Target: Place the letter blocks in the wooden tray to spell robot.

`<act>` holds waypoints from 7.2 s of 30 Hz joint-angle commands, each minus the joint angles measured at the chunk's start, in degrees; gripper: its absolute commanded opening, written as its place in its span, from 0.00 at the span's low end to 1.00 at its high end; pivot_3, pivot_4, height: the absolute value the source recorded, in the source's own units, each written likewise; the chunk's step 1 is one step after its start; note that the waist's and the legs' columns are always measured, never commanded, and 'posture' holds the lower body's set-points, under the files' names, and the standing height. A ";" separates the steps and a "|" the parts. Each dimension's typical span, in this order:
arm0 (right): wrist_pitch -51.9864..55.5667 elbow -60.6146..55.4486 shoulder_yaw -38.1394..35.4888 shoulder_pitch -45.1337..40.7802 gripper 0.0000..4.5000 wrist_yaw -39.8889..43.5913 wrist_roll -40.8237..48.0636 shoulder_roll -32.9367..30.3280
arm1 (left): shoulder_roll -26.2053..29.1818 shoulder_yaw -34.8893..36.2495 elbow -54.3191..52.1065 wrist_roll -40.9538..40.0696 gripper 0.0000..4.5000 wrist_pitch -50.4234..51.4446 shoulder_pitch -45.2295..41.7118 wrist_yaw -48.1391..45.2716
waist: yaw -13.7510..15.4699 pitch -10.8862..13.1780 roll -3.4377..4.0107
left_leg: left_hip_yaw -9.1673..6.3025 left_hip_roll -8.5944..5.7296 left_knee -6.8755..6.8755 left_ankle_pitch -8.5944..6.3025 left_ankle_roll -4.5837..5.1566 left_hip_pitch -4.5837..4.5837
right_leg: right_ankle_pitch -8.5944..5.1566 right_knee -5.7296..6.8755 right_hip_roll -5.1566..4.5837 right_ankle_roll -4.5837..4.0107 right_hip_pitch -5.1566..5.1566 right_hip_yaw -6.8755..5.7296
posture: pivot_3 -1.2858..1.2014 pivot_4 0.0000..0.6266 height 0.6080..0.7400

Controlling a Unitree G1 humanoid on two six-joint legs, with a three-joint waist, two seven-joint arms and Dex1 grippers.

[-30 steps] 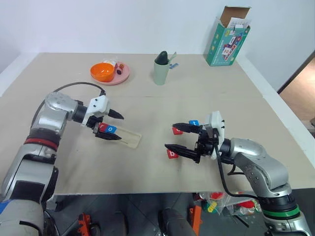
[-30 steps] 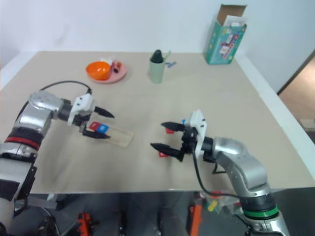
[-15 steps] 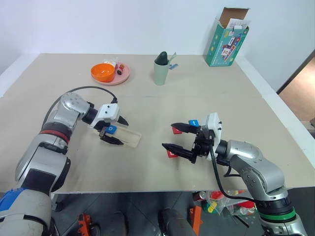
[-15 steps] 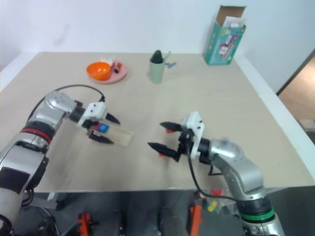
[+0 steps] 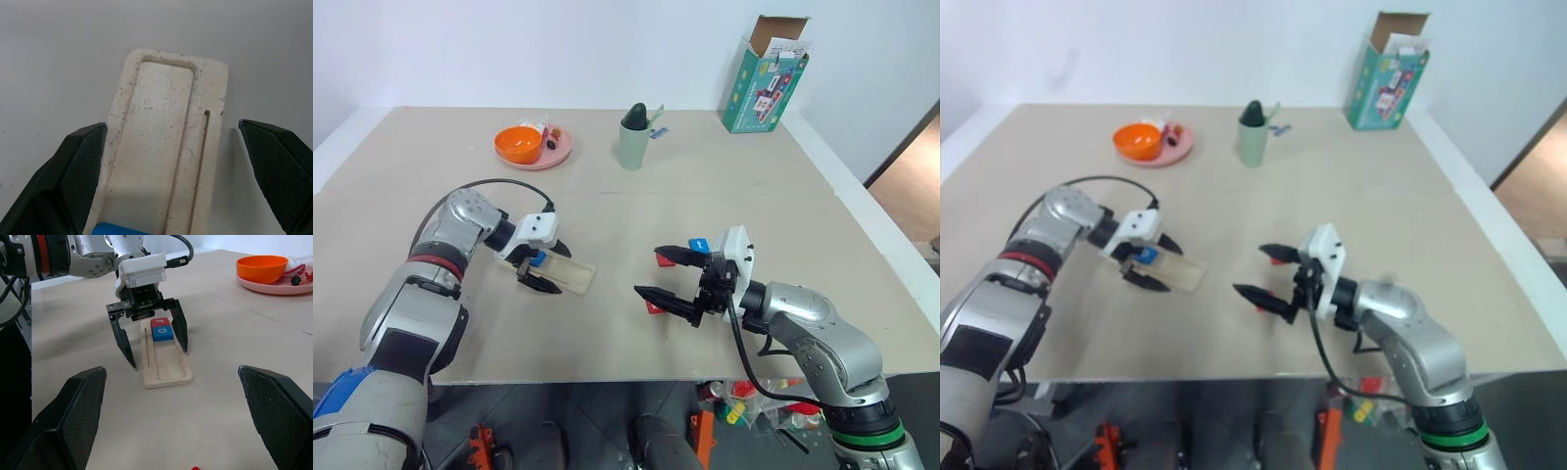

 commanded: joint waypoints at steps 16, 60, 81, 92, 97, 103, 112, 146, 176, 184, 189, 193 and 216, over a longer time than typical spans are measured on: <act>1.66 -5.17 -1.11 0.94 1.00 -2.10 2.20 -0.54 | -0.55 3.60 0.61 3.80 0.11 2.16 -1.61 -1.38 | -0.10 0.01 -0.01 | -0.02 -0.02 0.59 0.00 0.01 0.01 | -0.03 0.57 0.03 -0.04 0.01 0.09 | 0.52 0.24 1.00; -1.94 -0.25 2.21 -0.50 1.00 1.46 -0.06 1.23 | -7.65 0.02 -44.48 6.66 0.11 46.09 9.83 13.16 | -0.17 0.04 0.01 | -0.07 -0.05 0.56 0.00 0.00 0.00 | -0.04 0.59 0.06 0.01 -0.01 0.14 | 0.52 0.24 1.00; -7.35 3.48 2.46 -1.07 1.00 2.11 -6.86 1.53 | -6.63 -2.61 -49.10 4.55 0.34 49.67 12.78 15.25 | -0.17 0.05 0.03 | -0.07 -0.06 0.56 0.00 0.00 0.01 | -0.05 0.59 0.06 0.00 0.00 0.15 | 0.52 0.24 1.00; -4.44 3.95 -0.37 -1.77 1.00 -0.24 -5.38 2.11 | -1.23 2.82 -57.46 -1.94 0.99 54.79 12.50 13.94 | -0.17 0.07 0.07 | -0.07 -0.06 0.54 0.00 0.00 0.02 | -0.05 0.58 0.07 -0.01 -0.03 0.17 | 0.52 0.24 1.00; -2.03 5.51 -3.23 -3.57 1.00 -2.83 -5.05 1.37 | 0.83 13.06 -66.77 -11.90 0.99 50.44 20.24 15.36 | -0.29 0.09 0.17 | -0.04 -0.04 0.52 0.00 0.00 0.02 | -0.07 0.58 0.05 0.00 -0.03 0.19 | 0.52 0.24 1.00; -0.07 5.83 -2.16 -3.81 1.00 -1.92 -7.21 -2.48 | -1.66 24.61 -83.48 -22.51 0.99 41.62 40.15 21.47 | -0.20 0.09 0.21 | 0.08 0.05 0.48 -0.01 0.00 0.11 | -0.09 0.58 0.03 0.00 -0.01 0.26 | 0.52 0.24 1.00; 0.05 7.79 1.90 -5.66 1.00 8.56 -5.73 -6.16 | -2.06 24.25 -95.61 -24.49 0.99 34.99 62.28 28.41 | -0.27 0.13 0.18 | 0.13 -0.09 0.61 0.02 -0.03 0.27 | -0.26 0.57 -0.09 -0.30 0.16 0.32 | 0.52 0.24 1.00; -32.10 48.69 11.35 -19.47 0.27 34.10 -20.71 0.96 | 1.67 21.39 -96.08 -23.18 1.00 29.61 70.09 39.07 | -0.30 0.22 0.11 | 0.20 -0.33 -0.25 -0.04 -0.05 0.98 | -0.48 0.52 -0.10 -0.38 0.31 0.64 | 0.52 0.24 1.00; -36.76 76.71 14.28 -45.12 0.27 26.07 -31.39 19.66 | -0.61 25.16 -93.05 -21.74 1.00 29.14 70.90 50.98 | -1.90 0.27 0.18 | 0.11 -0.31 -0.50 -0.04 -0.07 0.91 | -0.48 0.54 -0.13 -0.21 0.20 0.49 | 0.52 0.24 1.00; -38.19 82.09 13.52 -48.37 0.27 24.33 -32.76 22.55 | -0.55 24.99 -93.99 -21.66 1.00 29.57 71.23 51.56 | -2.01 0.27 0.19 | 0.10 -0.31 -0.50 -0.04 -0.07 0.92 | -0.46 0.55 -0.13 -0.24 0.20 0.46 | 0.52 0.24 1.00; -39.16 84.38 13.50 -49.01 0.27 24.52 -33.64 22.79 | -0.42 24.88 -95.12 -21.60 1.00 30.07 71.85 52.24 | -2.02 0.27 0.19 | 0.09 -0.31 -0.50 -0.04 -0.08 0.90 | -0.48 0.55 -0.14 -0.23 0.19 0.45 | 0.52 0.24 1.00; -39.53 85.38 13.09 -49.24 0.27 24.31 -33.92 22.38 | -0.21 24.84 -95.65 -21.55 1.00 30.33 72.29 52.65 | -2.02 0.28 0.19 | 0.10 -0.31 -0.50 -0.04 -0.08 0.91 | -0.48 0.55 -0.14 -0.23 0.19 0.47 | 0.52 0.24 1.00; -41.05 89.98 11.87 -50.72 0.27 22.61 -36.26 24.11 | -1.85 24.12 -91.70 -19.80 1.00 25.32 73.70 51.77 | -2.06 0.28 0.20 | 0.10 -0.30 -0.52 -0.04 -0.08 0.92 | -0.49 0.55 -0.13 -0.27 0.18 0.45 | 0.52 0.24 1.00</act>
